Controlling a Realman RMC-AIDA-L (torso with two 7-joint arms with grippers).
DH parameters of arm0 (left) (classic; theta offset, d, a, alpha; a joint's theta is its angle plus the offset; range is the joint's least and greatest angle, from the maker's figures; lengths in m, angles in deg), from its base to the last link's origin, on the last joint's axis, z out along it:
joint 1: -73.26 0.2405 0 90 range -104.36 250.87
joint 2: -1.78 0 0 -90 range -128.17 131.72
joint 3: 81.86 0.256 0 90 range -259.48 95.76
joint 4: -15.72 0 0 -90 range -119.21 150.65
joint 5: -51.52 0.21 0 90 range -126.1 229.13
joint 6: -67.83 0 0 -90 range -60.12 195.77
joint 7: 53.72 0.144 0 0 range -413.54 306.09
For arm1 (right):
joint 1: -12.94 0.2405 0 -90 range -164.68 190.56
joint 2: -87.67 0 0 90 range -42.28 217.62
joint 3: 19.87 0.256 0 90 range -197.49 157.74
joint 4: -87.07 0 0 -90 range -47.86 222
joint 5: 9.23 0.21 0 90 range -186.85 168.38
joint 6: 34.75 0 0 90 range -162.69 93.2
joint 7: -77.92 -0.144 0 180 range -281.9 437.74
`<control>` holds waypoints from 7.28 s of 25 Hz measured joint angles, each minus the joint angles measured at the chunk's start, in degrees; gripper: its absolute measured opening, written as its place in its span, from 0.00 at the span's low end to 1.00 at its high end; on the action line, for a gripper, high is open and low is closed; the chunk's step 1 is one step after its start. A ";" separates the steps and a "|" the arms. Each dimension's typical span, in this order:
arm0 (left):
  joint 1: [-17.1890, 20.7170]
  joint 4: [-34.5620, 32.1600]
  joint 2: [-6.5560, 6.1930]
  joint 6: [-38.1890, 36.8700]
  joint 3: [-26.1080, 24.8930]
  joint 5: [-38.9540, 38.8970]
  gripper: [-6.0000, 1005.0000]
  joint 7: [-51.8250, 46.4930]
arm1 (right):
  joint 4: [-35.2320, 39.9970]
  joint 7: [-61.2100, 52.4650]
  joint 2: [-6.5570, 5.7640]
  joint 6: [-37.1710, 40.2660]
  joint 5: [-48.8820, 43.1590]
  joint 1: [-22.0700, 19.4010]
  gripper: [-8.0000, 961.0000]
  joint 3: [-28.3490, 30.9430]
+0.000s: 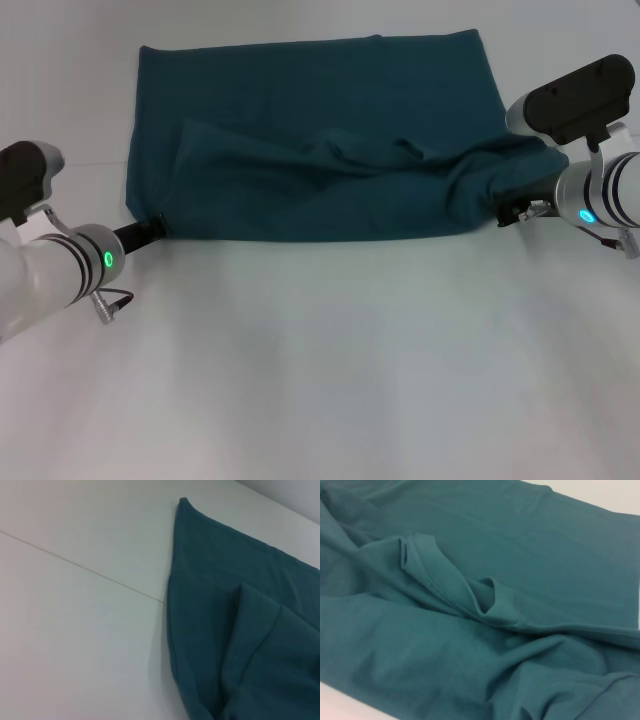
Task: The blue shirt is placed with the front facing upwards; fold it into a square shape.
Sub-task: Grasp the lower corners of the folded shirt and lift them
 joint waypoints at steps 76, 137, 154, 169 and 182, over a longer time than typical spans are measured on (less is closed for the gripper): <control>16.97 23.02 0.93 -8.19 6.03 -8.02 0.16 2.22 | 18.94 -1.72 0.03 8.05 5.64 -13.49 0.03 -9.67; 3.24 4.44 0.70 -1.07 -1.15 -8.07 0.90 2.36 | 16.50 -0.98 -0.18 6.87 5.45 -11.38 0.03 -9.34; 0.56 0.20 0.25 -0.81 -1.18 -7.80 0.90 2.58 | 15.15 -0.35 -0.26 6.33 5.45 -10.41 0.03 -8.96; 1.31 1.14 0.37 -0.10 -0.50 -7.36 0.31 4.22 | 14.47 -0.26 -0.20 6.31 5.47 -10.26 0.03 -9.03; 2.48 3.20 0.71 -0.78 -0.03 -7.36 0.07 6.09 | 14.92 -0.26 -0.11 6.69 5.63 -10.58 0.03 -9.00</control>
